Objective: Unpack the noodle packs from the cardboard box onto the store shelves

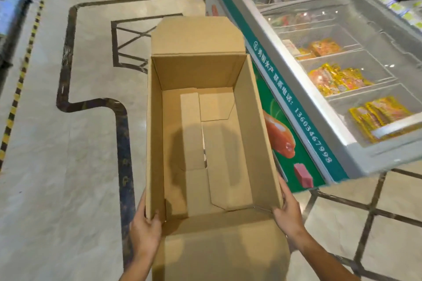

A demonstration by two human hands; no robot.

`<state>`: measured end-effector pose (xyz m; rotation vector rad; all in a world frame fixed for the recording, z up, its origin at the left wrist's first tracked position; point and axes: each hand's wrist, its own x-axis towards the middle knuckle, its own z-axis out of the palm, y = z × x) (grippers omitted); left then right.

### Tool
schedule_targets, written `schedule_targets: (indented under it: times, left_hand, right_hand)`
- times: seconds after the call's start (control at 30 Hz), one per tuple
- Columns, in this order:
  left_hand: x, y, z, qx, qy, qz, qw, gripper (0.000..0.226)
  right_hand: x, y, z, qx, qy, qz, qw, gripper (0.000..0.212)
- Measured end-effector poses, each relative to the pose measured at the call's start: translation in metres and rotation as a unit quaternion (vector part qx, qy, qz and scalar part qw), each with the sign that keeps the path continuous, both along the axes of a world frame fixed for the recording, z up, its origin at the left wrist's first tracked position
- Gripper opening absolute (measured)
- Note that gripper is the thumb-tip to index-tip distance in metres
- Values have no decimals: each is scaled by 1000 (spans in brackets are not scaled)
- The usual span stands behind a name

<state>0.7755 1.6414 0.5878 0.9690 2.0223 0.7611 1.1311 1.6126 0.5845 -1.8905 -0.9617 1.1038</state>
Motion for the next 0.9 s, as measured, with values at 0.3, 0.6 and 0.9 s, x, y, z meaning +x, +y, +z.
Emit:
schedule_targets:
  times: [0.3,0.6,0.9]
  left_hand:
    - [90,83,-152,-126,-5,47,991,84]
    - [135,128,-291,-147,-12,31,989,65]
    - [158,159,-416,-153,-33,65,986,61]
  right_hand:
    - [93,102,-157,-85,-60,39,994,92]
    - [143,153,-317,-167,-63,55,982,110]
    - [164,181,-435,-188,-50,68,979,112]
